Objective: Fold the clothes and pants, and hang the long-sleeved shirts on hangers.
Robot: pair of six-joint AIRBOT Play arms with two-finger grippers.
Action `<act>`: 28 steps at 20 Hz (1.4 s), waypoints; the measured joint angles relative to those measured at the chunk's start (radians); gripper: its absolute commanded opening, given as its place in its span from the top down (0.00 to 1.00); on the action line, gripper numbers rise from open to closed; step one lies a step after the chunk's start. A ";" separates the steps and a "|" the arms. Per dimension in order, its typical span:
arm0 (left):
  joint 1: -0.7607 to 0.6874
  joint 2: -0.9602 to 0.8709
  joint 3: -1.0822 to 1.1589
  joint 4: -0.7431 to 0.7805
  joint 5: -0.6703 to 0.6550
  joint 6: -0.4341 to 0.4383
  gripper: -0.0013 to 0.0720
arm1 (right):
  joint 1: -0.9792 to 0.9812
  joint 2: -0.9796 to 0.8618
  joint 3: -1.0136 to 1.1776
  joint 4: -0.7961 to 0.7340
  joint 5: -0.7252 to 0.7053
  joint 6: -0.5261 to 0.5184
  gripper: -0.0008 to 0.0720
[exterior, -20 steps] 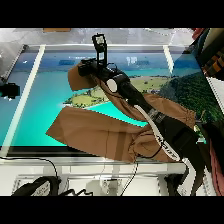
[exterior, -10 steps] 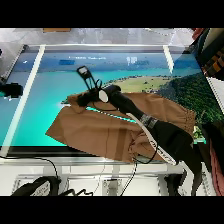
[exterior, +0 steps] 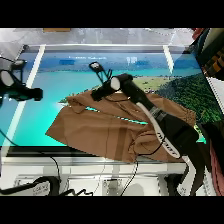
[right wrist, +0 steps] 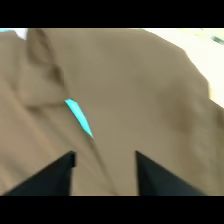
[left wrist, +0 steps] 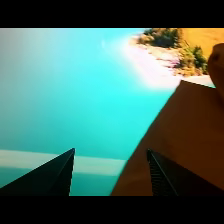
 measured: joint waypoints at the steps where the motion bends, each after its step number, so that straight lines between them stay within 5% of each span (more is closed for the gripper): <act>1: 0.000 -0.044 0.000 -0.058 0.000 0.023 0.31 | -0.033 0.012 0.007 -0.002 0.035 0.000 0.54; 7: 0.000 -0.251 0.000 -0.411 0.048 0.177 0.31 | -0.245 0.177 0.021 0.002 0.153 -0.045 0.54; 13: -0.044 -0.338 0.000 -0.562 0.208 0.301 0.31 | -0.414 0.349 0.023 0.000 0.192 -0.066 0.54; 18: -0.120 -0.364 0.000 -0.518 0.359 0.415 0.96 | -0.502 0.417 0.023 -0.014 0.244 -0.071 0.54; 28: -0.190 -0.283 0.087 -0.330 0.713 0.478 0.97 | -0.605 0.441 0.023 -0.072 0.256 -0.091 0.54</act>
